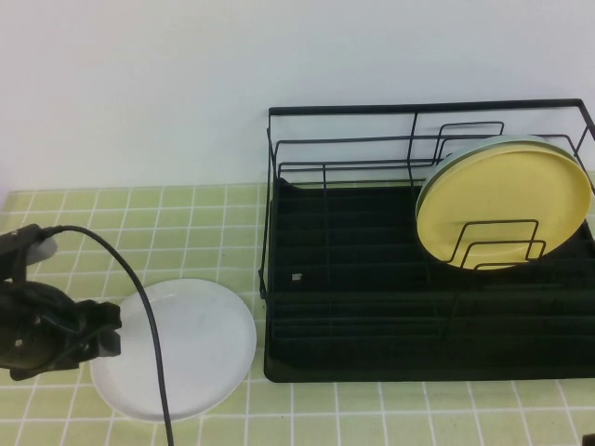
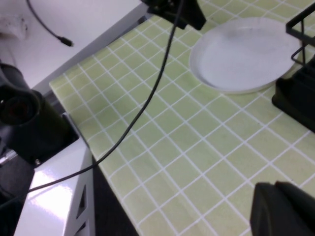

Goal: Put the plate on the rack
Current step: Pick up the plate from the table

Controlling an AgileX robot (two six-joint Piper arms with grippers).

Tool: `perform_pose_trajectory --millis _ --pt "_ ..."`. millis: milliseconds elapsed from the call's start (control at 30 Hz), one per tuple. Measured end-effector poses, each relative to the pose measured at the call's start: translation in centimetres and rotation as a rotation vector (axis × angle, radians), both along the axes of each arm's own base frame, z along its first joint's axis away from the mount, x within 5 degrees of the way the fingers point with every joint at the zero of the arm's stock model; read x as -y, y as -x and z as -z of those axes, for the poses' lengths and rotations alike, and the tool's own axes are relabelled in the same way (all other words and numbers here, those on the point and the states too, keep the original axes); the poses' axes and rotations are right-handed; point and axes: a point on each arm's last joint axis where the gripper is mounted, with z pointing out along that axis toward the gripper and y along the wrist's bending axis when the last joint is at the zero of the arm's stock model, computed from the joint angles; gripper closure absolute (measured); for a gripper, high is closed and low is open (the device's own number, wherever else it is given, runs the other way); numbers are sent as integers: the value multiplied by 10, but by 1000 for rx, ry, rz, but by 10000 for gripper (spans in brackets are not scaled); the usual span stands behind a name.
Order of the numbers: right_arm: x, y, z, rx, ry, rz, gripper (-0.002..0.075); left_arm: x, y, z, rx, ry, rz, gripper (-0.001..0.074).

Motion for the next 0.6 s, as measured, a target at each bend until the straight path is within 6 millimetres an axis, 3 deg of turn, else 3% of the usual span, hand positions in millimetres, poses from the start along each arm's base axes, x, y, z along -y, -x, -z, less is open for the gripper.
perform_pose_trajectory --millis 300,600 --pt "-1 4 1 -27 3 -42 728 -6 -21 31 -32 -80 21 444" --pt "-2 6 2 -42 4 -62 728 -9 -28 34 12 -102 -4 453"
